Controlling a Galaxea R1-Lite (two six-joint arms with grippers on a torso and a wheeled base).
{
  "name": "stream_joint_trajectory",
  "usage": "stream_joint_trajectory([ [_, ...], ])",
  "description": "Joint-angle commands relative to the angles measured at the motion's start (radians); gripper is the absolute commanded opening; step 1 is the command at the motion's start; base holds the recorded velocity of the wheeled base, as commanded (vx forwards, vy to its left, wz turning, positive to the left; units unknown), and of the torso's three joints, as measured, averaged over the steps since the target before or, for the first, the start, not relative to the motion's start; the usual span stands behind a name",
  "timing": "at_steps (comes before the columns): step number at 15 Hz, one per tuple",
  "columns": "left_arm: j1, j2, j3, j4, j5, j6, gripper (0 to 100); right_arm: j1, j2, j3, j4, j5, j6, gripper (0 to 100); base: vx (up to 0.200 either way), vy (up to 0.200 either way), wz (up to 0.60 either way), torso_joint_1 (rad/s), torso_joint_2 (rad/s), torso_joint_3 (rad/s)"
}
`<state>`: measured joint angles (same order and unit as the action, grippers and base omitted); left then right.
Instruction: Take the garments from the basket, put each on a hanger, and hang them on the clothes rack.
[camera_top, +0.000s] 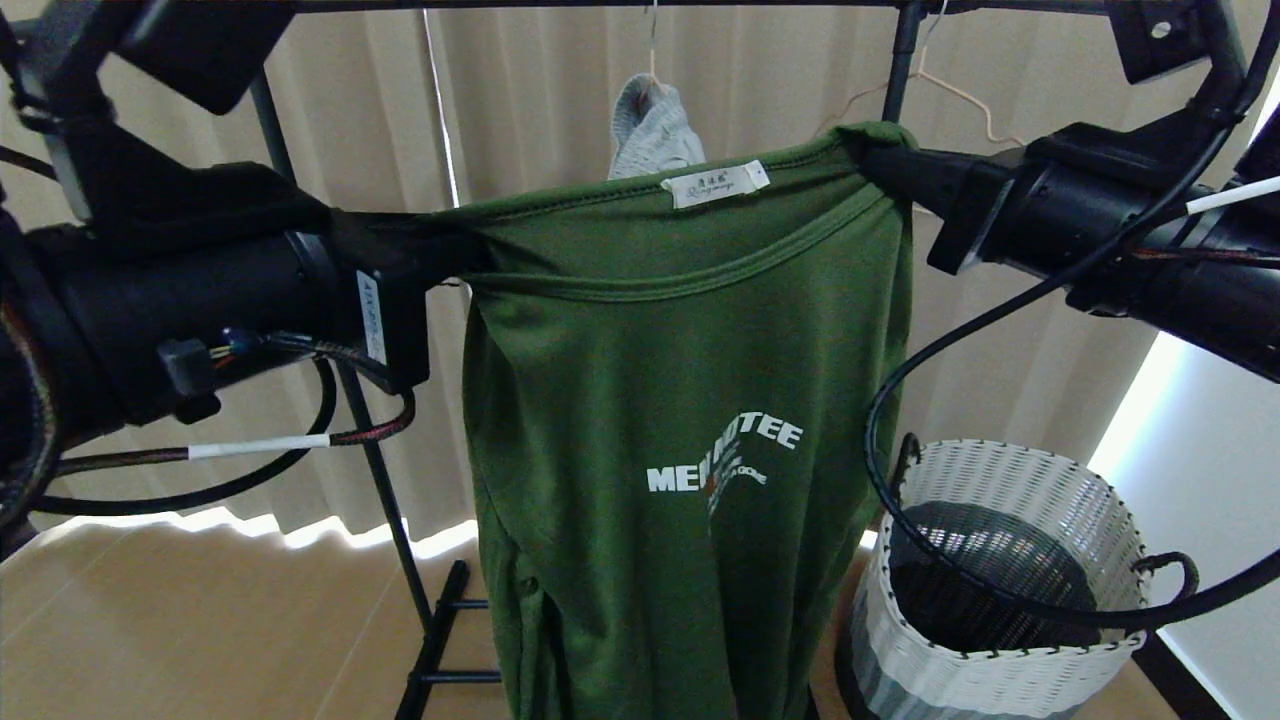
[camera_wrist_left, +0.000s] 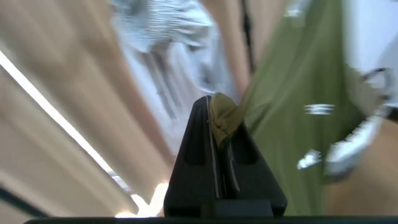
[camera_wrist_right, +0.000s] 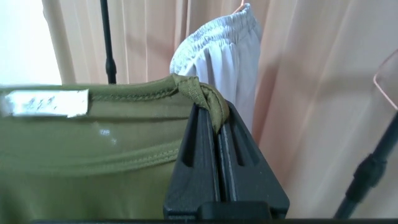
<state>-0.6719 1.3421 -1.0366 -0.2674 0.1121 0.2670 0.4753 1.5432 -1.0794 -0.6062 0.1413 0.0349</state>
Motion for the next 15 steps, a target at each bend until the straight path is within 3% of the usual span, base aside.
stream_joint_trajectory([
  [1,0.083,0.092,-0.062,-0.009,0.029,0.070,0,0.000,-0.120,0.007,0.066,-0.002,-0.001,0,0.000,0.000,0.00,0.000,0.00,0.000],
  [4,0.086,0.160,-0.085,-0.095,0.041,0.081,0,0.000,-0.242,0.073,0.154,0.000,-0.001,0,0.000,0.000,0.00,0.000,0.00,0.000],
  [10,0.083,0.193,-0.089,-0.250,0.083,0.058,0,0.000,-0.245,0.095,0.146,0.000,0.000,0,0.000,0.000,0.00,0.000,0.00,0.000],
  [15,0.061,0.196,-0.089,-0.271,0.081,0.015,0,0.000,-0.275,0.118,0.151,-0.002,-0.001,0,0.000,0.000,0.00,0.000,0.00,0.000],
])
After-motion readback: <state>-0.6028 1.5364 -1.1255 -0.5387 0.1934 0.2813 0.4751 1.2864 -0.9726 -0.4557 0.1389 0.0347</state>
